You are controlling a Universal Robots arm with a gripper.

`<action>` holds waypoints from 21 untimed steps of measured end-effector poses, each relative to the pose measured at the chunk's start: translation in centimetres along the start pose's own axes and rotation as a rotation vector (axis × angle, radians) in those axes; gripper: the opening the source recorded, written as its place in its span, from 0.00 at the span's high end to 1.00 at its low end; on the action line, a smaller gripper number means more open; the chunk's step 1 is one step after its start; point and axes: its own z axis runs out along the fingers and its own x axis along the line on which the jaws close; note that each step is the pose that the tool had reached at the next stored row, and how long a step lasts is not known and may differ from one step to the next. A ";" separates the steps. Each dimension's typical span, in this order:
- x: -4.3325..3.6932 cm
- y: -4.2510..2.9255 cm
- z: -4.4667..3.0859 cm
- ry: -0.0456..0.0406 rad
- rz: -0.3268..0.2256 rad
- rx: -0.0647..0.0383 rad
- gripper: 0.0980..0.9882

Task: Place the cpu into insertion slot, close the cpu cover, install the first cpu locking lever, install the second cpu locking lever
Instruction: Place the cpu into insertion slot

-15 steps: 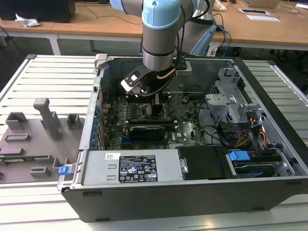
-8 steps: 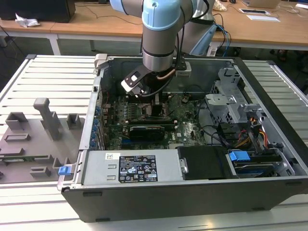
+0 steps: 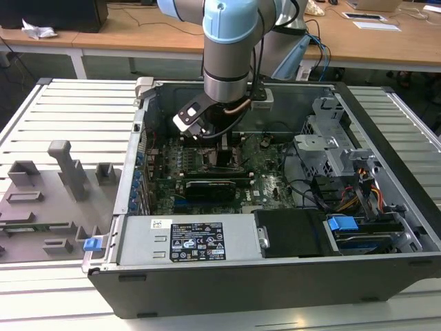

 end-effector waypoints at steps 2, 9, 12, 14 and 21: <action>0.01 0.00 0.05 -0.0042 0.000 0.000 0.52; 0.00 0.07 0.10 -0.0052 0.017 -0.001 0.52; 0.00 0.07 0.10 -0.0052 0.016 -0.001 0.43; 0.00 0.07 0.07 -0.0052 0.017 -0.001 0.43; 0.03 0.09 -0.55 -0.0048 0.017 0.000 0.43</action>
